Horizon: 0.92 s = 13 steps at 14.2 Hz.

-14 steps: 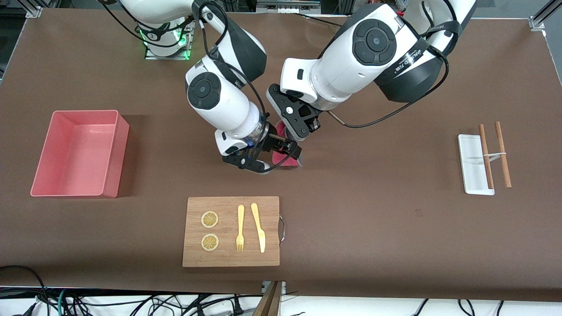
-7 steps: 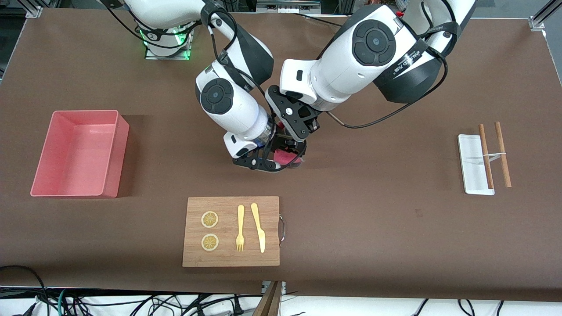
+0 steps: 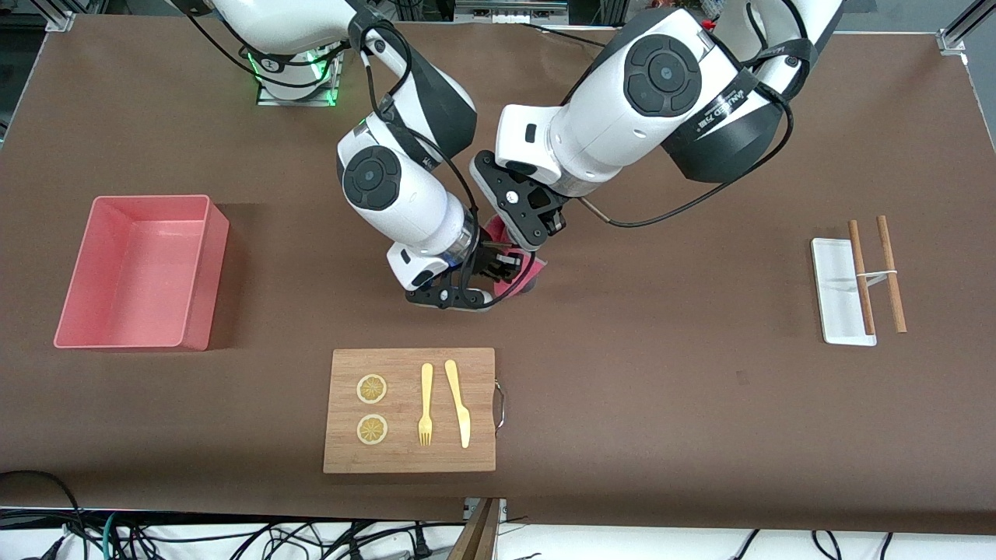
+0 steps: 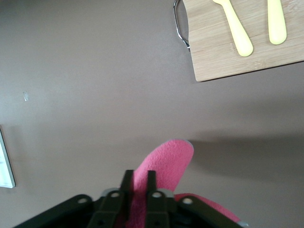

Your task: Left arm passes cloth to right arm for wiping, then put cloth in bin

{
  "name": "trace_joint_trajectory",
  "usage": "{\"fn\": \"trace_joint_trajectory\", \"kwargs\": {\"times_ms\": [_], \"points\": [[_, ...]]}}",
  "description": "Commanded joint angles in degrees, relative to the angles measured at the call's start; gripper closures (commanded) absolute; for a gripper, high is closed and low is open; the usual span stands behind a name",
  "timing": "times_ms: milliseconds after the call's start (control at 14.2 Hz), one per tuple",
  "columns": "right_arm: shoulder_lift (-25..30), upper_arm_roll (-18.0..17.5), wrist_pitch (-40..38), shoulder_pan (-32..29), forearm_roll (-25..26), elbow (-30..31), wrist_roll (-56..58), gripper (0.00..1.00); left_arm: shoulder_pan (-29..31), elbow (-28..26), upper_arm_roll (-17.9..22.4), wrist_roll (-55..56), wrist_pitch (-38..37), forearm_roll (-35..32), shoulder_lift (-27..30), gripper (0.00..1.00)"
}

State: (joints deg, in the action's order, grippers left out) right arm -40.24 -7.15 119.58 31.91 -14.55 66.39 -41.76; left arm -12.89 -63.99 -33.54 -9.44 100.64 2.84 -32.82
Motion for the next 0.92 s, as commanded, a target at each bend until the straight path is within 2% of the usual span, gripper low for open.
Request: {"fn": "trace_joint_trajectory", "kwargs": {"times_ms": [0,141,212,283,353,424,494,636,848], "points": [[-0.45,-0.14,-0.4,-0.1,-0.83,-1.26,1.33,0.95,-0.65,1.42,0.05,0.74,0.08,-0.3,-0.58,1.0],[-0.45,-0.14,-0.31,-0.1,-0.92,-1.26,1.68,0.97,-0.65,1.42,0.05,0.74,0.08,-0.3,-0.67,1.0],[-0.45,-0.23,-0.23,-0.1,-0.92,-1.35,1.51,0.95,-0.65,1.42,0.05,0.74,0.08,-0.3,-0.58,1.0],[-0.45,-0.23,-0.05,-0.1,-1.0,-1.35,1.25,0.78,-0.65,1.42,0.05,0.74,0.08,-0.3,-0.67,1.0],[-0.45,-0.15,-0.05,-0.18,-1.0,-1.35,1.42,0.57,-0.65,1.42,0.05,0.74,0.08,-0.3,-0.67,1.0],[-0.36,-0.14,-0.05,-0.71,-1.0,-1.44,1.42,0.2,-0.65,1.42,0.05,0.74,0.08,-0.3,-0.67,1.0],[-0.19,-0.23,0.04,-0.89,-1.0,-1.44,1.51,0.12,-0.65,1.42,0.05,0.66,0.08,-0.3,-0.58,1.0],[-0.19,-0.14,0.21,-1.06,-1.0,-2.31,2.21,0.04,-0.65,1.42,0.05,0.65,0.08,-0.3,-0.67,1.0],[-0.1,-0.14,0.13,-1.15,-1.0,-2.93,6.59,0.04,-0.65,1.42,0.05,0.65,0.08,-0.3,-0.67,1.0]]}}
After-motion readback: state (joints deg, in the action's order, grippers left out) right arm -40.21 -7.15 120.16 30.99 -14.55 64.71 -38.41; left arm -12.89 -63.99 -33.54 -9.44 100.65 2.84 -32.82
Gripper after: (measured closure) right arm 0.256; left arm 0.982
